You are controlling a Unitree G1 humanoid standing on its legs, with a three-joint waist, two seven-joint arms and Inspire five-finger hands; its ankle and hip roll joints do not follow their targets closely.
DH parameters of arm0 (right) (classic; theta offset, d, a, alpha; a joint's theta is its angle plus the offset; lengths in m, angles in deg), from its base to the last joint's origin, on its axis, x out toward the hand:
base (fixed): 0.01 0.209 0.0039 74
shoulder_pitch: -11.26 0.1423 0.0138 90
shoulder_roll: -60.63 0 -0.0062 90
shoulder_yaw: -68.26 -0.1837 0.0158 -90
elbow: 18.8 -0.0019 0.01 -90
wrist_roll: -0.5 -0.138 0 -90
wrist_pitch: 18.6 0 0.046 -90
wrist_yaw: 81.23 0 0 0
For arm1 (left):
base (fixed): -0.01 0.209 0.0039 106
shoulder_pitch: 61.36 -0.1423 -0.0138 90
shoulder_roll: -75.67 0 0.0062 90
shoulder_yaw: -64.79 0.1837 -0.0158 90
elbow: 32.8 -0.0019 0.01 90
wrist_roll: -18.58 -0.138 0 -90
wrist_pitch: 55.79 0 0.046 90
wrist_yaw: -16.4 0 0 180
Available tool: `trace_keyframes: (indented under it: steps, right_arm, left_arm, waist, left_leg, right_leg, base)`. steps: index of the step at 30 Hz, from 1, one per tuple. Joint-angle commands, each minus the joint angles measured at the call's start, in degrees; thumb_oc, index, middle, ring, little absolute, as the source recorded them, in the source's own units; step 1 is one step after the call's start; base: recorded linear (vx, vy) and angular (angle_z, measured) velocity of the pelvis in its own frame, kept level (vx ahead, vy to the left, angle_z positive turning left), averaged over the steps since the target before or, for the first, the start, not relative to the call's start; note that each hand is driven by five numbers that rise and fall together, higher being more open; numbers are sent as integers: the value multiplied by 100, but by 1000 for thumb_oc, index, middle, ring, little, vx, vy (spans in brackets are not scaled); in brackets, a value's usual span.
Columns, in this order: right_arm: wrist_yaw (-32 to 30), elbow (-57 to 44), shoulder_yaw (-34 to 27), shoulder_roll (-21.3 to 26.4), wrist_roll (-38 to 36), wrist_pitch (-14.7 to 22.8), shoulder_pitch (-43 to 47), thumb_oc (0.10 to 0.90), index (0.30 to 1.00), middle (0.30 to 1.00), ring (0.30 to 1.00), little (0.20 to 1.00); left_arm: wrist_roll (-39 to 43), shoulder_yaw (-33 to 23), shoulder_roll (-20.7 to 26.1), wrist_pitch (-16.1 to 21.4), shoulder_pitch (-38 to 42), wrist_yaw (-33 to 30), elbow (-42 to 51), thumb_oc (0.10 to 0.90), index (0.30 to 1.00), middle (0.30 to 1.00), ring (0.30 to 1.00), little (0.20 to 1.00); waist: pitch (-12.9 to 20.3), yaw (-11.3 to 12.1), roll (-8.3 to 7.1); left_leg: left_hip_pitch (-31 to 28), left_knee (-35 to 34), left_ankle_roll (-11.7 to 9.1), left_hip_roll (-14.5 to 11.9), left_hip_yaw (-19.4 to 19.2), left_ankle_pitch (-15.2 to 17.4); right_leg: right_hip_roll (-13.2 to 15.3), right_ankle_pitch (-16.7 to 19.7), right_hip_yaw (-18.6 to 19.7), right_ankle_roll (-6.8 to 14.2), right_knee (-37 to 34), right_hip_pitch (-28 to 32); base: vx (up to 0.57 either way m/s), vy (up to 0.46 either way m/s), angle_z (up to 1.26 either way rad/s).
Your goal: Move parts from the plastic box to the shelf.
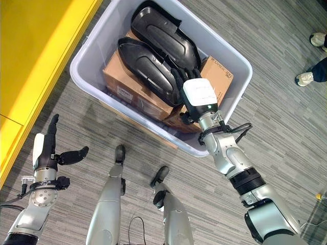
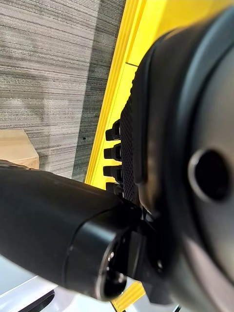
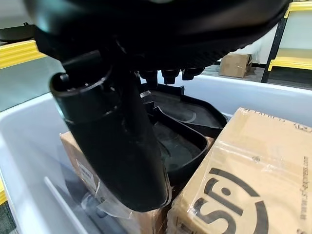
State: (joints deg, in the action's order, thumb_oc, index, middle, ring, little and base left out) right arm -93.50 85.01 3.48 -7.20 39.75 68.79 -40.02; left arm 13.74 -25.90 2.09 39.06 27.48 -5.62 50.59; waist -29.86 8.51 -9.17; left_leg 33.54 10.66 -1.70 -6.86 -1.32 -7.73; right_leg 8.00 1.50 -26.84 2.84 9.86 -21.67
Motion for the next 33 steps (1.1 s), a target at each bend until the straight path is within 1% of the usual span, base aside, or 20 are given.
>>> trace_keyframes:
  steps: [1, 11, 15, 21, 31, 33]
  right_arm:
    - [-234, -542, -173, 460, -87, 146, 588, 900, 1000, 1000, 1000, 1000]
    - [-174, -566, -129, 542, -36, 88, 747, 900, 1000, 1000, 1000, 1000]
    - [-177, -603, -192, 512, -29, 61, 699, 900, 1000, 1000, 1000, 1000]
    - [-156, -599, -182, 481, -38, 50, 673, 900, 1000, 1000, 1000, 1000]
    - [-202, -189, 12, 175, -37, -48, 891, 900, 1000, 1000, 1000, 1000]
    - [-204, -103, 85, 40, -50, -74, 958, 900, 1000, 1000, 1000, 1000]
  left_arm:
    - [-113, -339, 141, 253, -178, -194, 571, 900, 1000, 1000, 1000, 1000]
    - [-68, -384, 146, 245, -220, -156, 644, 900, 1000, 1000, 1000, 1000]
    - [-51, -435, 113, 248, -216, -161, 678, 900, 1000, 1000, 1000, 1000]
    - [-28, -431, 97, 245, -228, -159, 693, 900, 1000, 1000, 1000, 1000]
    - [38, -332, 76, 268, -179, -158, 671, 900, 1000, 1000, 1000, 1000]
    - [64, -314, 76, 270, -167, -169, 649, 900, 1000, 1000, 1000, 1000]
  waist:
    - [6, 79, -109]
    - [6, 62, -48]
    - [6, 49, -10]
    - [6, 39, 2]
    - [6, 58, 44]
    - [6, 54, 55]
  left_leg:
    - [-340, 233, -168, -286, -285, 742]
    - [-254, 270, -170, -278, -289, 725]
    - [-234, 247, -162, -270, -289, 723]
    - [-190, 251, -168, -253, -304, 714]
    - [-140, 262, -156, -248, -303, 701]
    - [-107, 262, -151, -248, -292, 697]
  right_leg:
    - [581, -70, 446, 594, 183, 342]
    - [599, -94, 462, 563, 254, 212]
    - [614, -107, 470, 551, 280, 168]
    - [623, -101, 482, 553, 302, 103]
    - [624, -99, 499, 535, 338, 31]
    - [631, -105, 499, 528, 360, -2]
  base:
    - [0, 0, 0]
    - [0, 0, 0]
    - [0, 0, 0]
    - [0, 0, 0]
    - [0, 0, 0]
    - [0, 0, 0]
